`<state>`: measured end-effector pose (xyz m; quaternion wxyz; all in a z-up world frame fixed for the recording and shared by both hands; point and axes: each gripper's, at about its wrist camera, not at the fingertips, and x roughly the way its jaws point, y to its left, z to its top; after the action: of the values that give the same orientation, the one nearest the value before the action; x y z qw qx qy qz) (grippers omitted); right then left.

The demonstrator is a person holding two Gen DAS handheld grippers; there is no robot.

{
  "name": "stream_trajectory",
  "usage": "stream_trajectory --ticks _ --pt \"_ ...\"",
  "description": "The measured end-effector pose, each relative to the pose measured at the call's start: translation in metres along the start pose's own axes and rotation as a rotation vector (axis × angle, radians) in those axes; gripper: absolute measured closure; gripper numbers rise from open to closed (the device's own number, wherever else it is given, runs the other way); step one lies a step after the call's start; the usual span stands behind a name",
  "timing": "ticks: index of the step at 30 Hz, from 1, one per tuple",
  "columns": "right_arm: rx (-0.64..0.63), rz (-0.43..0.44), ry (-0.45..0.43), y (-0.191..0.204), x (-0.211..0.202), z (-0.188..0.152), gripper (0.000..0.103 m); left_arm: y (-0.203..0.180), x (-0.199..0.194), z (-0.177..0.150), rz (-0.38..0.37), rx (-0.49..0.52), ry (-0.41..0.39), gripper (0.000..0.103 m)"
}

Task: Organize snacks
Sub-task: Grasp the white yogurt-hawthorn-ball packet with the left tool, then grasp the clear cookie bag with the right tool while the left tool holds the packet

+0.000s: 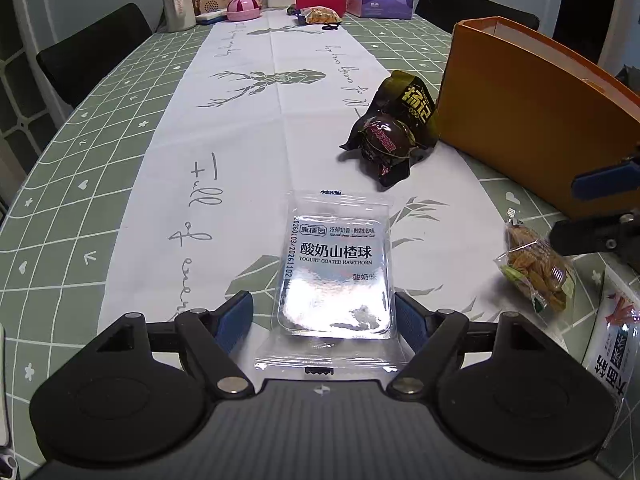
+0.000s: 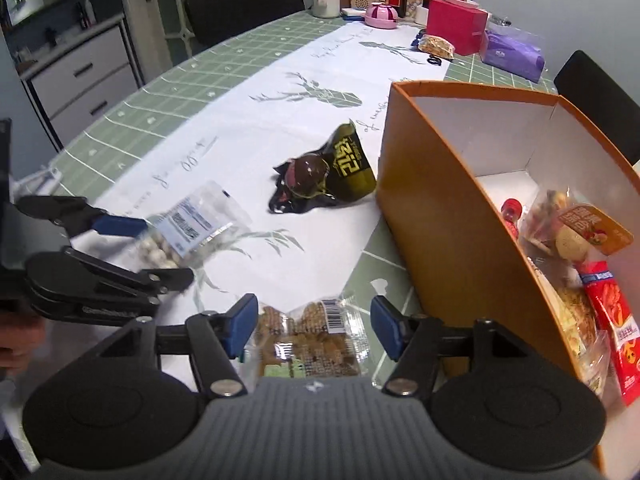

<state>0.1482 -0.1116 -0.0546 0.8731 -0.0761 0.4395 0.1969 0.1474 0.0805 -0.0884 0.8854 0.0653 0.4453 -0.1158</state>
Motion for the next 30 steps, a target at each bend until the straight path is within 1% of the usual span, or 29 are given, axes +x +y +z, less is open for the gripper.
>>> stream_trajectory --ticks 2,3,5,7,10,12,15,18,19,20,21,23,24,28,30 --pt "-0.042 0.019 0.049 0.003 0.001 -0.003 0.03 0.001 0.0 0.0 0.001 -0.001 0.002 0.01" --pt "-0.044 0.028 0.067 0.005 0.003 -0.006 0.03 0.001 0.0 0.0 0.001 0.0 0.001 0.01" --pt "-0.018 0.014 0.078 0.005 0.009 -0.01 0.028 0.0 0.0 0.0 0.005 0.002 -0.002 0.01" --pt "-0.012 0.02 0.079 0.009 0.016 -0.014 0.028 0.001 0.0 0.0 0.005 -0.001 -0.007 0.01" --pt "-0.054 0.005 0.064 0.014 0.023 -0.017 0.014 0.001 -0.001 0.001 0.006 -0.009 -0.019 0.011" --pt "-0.074 -0.008 0.063 0.014 0.028 -0.018 0.013 0.001 -0.002 0.002 0.008 -0.014 -0.038 0.011" --pt "-0.034 -0.007 0.075 0.005 0.037 -0.019 0.011 0.0 -0.003 0.004 0.008 -0.001 -0.056 0.011" --pt "0.008 -0.002 0.116 -0.001 0.048 -0.022 0.012 -0.001 0.0 0.007 0.009 0.003 -0.053 0.011" --pt "0.004 -0.007 0.115 -0.001 0.049 -0.023 0.011 0.0 0.002 0.008 0.003 -0.002 -0.05 0.012" --pt "-0.003 -0.01 0.108 0.0 0.048 -0.023 0.012 0.001 0.003 0.008 -0.004 -0.007 -0.048 0.016" --pt "0.0 -0.01 0.107 -0.001 0.047 -0.023 0.013 0.002 0.004 0.008 -0.02 -0.015 -0.047 0.022" --pt "0.008 -0.018 0.103 -0.002 0.045 -0.02 0.026 0.004 0.004 0.006 -0.05 -0.029 -0.047 0.033" --pt "0.01 -0.018 0.102 -0.004 0.043 -0.019 0.029 0.004 0.004 0.006 -0.052 -0.028 -0.051 0.034" --pt "0.03 0.008 0.102 -0.009 0.041 -0.017 0.032 0.002 0.001 0.004 -0.065 -0.013 -0.056 0.036" --pt "0.026 0.014 0.093 -0.01 0.037 -0.014 0.036 0.003 -0.001 0.003 -0.072 -0.016 -0.059 0.036"
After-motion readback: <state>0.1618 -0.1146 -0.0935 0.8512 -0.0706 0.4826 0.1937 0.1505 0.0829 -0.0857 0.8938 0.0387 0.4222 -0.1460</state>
